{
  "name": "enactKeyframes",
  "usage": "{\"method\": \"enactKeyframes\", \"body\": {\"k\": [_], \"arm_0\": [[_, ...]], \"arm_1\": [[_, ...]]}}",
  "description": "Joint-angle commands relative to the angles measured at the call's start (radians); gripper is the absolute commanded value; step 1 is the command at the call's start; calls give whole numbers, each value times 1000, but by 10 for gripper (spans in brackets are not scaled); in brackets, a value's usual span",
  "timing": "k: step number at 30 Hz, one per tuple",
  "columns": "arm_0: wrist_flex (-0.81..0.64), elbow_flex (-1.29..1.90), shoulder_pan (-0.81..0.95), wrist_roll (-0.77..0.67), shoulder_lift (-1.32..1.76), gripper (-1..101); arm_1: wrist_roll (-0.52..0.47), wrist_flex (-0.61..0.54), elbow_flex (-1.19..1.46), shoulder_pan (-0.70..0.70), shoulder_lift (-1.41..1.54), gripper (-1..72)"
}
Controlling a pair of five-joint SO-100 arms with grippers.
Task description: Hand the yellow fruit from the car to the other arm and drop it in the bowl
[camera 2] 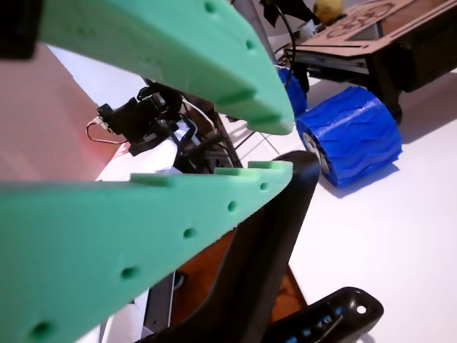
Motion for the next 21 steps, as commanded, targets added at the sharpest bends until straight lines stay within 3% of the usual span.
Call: {"method": "enactKeyframes", "body": {"k": [1, 6, 13, 21], "arm_0": [[-18, -46, 14, -2, 14, 456], [-17, -46, 14, -2, 12, 424], [-17, -46, 12, -2, 12, 0], [-11, -46, 11, -5, 12, 0]], "arm_1": [[-17, 2, -5, -15, 8, 1], [-21, 3, -5, -14, 8, 1], [-20, 2, -5, -14, 8, 1], [-23, 3, -5, -15, 8, 1]]}}
